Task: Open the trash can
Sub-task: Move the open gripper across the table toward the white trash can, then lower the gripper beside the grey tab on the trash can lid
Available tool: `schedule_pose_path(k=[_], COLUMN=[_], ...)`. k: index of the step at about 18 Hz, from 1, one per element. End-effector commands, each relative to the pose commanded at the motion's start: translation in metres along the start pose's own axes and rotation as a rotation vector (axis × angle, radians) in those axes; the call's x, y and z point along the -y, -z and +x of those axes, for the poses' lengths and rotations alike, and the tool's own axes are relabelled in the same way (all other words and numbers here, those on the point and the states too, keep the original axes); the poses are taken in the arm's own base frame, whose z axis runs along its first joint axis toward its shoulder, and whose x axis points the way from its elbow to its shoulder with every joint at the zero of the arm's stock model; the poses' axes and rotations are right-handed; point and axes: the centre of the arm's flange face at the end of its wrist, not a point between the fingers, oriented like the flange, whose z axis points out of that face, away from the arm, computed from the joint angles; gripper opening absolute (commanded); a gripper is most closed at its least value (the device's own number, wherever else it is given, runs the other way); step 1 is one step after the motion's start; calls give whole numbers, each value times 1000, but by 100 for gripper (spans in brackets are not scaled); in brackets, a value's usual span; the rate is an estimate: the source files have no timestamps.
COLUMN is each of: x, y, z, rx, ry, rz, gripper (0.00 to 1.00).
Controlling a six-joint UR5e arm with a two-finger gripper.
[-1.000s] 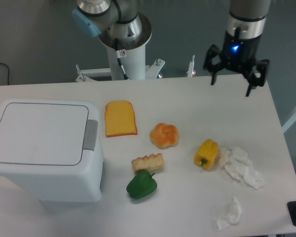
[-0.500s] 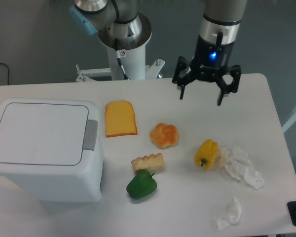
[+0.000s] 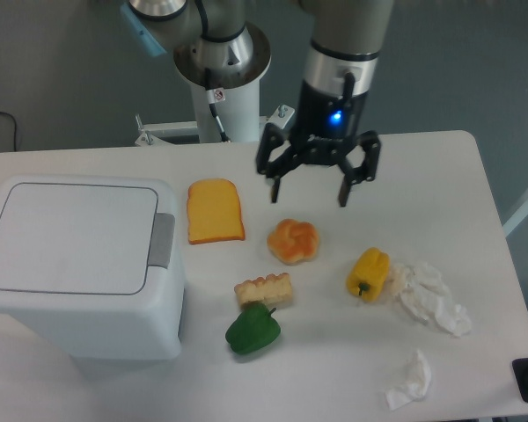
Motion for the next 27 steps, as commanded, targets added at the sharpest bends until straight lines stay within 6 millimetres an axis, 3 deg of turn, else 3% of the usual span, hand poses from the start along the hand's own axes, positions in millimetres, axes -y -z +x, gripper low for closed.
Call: schedule_pose_path(k=[9, 17, 27], x=[13, 13, 12], y=[-32, -48, -56], z=[38, 65, 70], rx=[-41, -65, -71], ry=[32, 4, -3], rz=[-19, -37, -50], gripper=[100, 100, 100])
